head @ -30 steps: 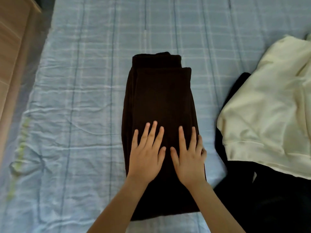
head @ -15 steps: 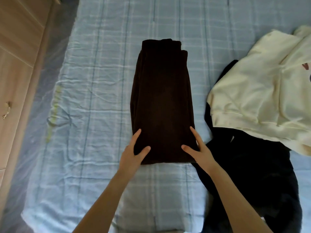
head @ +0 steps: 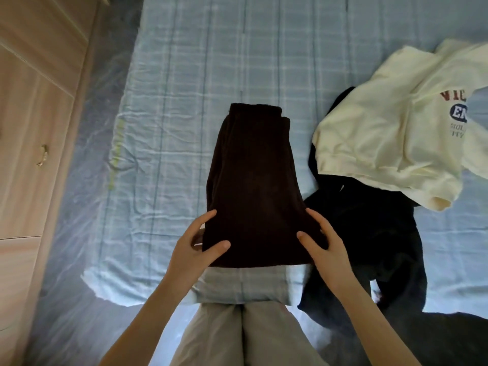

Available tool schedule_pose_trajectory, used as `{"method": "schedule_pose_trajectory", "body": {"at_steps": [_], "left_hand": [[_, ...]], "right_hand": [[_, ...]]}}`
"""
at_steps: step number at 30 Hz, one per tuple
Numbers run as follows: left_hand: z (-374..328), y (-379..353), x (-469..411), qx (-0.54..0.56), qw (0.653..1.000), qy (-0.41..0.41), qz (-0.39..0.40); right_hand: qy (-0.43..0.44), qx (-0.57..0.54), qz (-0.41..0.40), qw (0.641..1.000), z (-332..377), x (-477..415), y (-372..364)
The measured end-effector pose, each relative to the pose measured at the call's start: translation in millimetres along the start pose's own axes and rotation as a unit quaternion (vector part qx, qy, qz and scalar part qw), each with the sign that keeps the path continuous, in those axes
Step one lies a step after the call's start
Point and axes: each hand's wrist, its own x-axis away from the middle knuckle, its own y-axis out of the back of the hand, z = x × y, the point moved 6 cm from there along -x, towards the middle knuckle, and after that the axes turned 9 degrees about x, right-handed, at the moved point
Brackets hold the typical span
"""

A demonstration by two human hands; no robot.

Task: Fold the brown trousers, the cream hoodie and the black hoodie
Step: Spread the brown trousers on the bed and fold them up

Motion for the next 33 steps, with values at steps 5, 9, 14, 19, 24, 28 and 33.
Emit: {"method": "schedule_pose_trajectory", "body": {"at_steps": [5,9,14,19,24,28,33], "left_hand": [[-43.2,-6.7,-24.3,0.009,0.998,-0.035,0.061],[-66.5,0.1,-52.8,-0.055,0.993,-0.087,0.057],[-99.1,9.9,-103.6,-0.136,0.978,-0.156,-0.022],[-116.7,9.6,-154.2,-0.124,0.974,-0.192,-0.001],[-123.7,8.3,-193.9,-0.105,0.969,-0.223,0.01],[-115.7,6.2,-234.1,-0.109,0.974,-0.198,-0.026],[-126.3,-16.0,-247.9,-0.366,0.843,-0.367,-0.142]], "right_hand": [[0.072,0.039,-0.026,0.996,45.7,-25.5,17.2],[0.147,0.031,0.014,0.989,73.9,-50.1,21.8],[0.186,0.02,-0.009,0.982,92.5,-94.2,10.4],[0.163,0.018,-0.038,0.986,97.4,-141.0,1.8],[0.147,0.023,-0.066,0.987,98.8,-175.6,-3.2],[0.183,0.013,-0.116,0.976,98.6,-189.9,-21.4],[0.263,0.324,-0.162,0.894,97.4,-207.8,-75.2]]}}
